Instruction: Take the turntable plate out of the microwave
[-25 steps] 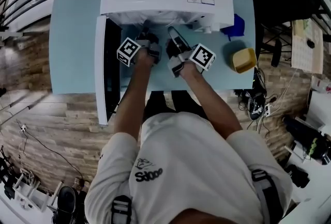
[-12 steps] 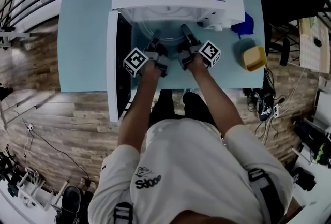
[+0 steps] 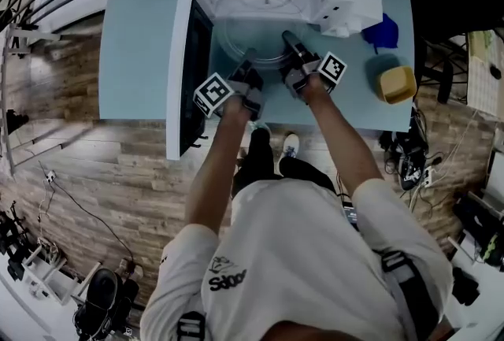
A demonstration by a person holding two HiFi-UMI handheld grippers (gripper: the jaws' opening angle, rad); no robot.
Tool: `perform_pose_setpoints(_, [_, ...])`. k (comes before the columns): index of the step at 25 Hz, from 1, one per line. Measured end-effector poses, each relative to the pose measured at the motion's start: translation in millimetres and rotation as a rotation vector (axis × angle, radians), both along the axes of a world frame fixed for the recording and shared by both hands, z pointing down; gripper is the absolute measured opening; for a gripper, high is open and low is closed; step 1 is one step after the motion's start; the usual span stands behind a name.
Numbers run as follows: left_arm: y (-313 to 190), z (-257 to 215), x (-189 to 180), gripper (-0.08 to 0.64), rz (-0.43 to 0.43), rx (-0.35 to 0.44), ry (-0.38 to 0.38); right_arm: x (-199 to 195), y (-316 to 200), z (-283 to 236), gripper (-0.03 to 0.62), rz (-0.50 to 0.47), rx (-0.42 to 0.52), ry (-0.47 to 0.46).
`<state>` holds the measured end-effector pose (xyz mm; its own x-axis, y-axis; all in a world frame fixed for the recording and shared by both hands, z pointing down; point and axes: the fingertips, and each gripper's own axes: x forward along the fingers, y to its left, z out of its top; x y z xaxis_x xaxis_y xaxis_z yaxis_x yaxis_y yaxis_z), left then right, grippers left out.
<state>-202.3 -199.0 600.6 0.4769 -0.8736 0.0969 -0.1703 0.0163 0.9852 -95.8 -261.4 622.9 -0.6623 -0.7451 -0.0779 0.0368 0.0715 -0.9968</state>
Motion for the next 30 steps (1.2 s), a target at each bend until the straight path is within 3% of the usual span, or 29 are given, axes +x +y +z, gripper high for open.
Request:
perform_pose_setpoints(4, [29, -9, 12, 0.043, 0.015, 0.035, 0.001, 12, 29, -17, 0.043, -0.004, -0.004, -0.011])
perform_pose_setpoints(10, [79, -60, 50, 0.051, 0.047, 0.19, 0.125, 44, 81, -67, 0.037, 0.036, 0.075, -0.044])
perform_pose_setpoints(15, [124, -91, 75, 0.058, 0.082, 0.271, 0.083, 73, 126, -115, 0.037, 0.047, 0.173, -0.012])
perform_pose_setpoints(20, [153, -119, 108, 0.074, 0.165, 0.343, -0.033, 108, 161, -156, 0.037, 0.077, 0.275, 0.07])
perform_pose_setpoints(25, [174, -161, 138, 0.074, 0.191, 0.395, 0.014, 138, 187, -189, 0.037, 0.133, 0.313, 0.063])
perform_pose_setpoints(30, [186, -194, 158, 0.077, 0.241, 0.446, -0.059, 160, 204, -231, 0.037, 0.159, 0.402, 0.078])
